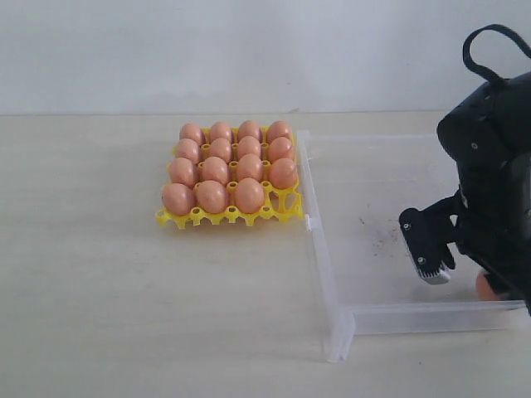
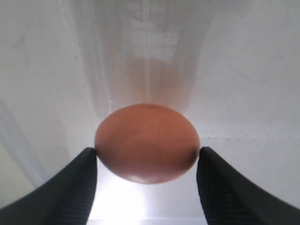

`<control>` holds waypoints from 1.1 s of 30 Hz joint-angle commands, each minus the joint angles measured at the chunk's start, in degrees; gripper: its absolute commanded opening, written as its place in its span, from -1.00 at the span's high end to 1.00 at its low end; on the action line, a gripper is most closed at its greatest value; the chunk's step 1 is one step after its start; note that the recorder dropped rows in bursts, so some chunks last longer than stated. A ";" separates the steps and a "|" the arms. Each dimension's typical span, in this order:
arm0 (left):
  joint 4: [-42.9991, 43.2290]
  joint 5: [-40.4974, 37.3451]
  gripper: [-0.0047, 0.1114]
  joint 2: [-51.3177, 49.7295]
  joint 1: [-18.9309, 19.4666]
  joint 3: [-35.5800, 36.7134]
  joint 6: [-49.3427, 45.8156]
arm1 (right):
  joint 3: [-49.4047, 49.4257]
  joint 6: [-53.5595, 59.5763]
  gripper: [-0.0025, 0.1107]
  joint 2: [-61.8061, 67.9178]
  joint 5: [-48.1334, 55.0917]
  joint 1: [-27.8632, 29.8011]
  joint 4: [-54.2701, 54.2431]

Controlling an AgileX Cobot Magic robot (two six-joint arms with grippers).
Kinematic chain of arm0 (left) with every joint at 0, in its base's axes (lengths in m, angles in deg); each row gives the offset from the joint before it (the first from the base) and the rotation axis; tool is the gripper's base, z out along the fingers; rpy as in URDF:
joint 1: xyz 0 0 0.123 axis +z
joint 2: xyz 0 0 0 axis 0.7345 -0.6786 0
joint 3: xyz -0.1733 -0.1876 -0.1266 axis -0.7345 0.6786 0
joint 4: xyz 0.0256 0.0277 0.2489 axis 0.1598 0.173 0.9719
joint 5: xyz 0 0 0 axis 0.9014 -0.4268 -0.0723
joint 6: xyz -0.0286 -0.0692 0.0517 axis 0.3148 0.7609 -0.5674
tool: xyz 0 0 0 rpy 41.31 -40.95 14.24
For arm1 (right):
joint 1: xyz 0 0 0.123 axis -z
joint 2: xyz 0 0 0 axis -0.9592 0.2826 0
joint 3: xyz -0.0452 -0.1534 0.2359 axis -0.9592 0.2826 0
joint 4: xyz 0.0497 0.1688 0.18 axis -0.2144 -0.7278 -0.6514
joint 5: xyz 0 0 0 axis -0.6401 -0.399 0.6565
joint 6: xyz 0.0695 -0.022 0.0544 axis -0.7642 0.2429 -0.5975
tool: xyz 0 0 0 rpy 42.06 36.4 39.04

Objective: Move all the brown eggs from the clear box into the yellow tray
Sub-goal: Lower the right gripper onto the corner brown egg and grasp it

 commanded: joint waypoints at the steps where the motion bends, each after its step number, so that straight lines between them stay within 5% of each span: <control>1: -0.51 0.92 0.85 0.15 -0.33 -0.18 0.42 | 0.26 0.90 -0.02 -0.05 -2.95 0.02 0.52; 14: -0.51 0.92 0.85 0.15 -0.33 -0.18 0.42 | 0.26 -8.24 -0.02 1.37 -7.01 0.02 0.16; 23: -0.51 0.92 0.85 0.15 -0.33 -0.18 0.42 | 0.26 -19.65 -0.02 4.33 -19.21 0.02 0.39; 33: -0.51 0.92 0.85 0.15 -0.33 -0.18 0.42 | 0.26 -15.72 -0.02 4.41 -12.67 0.02 3.61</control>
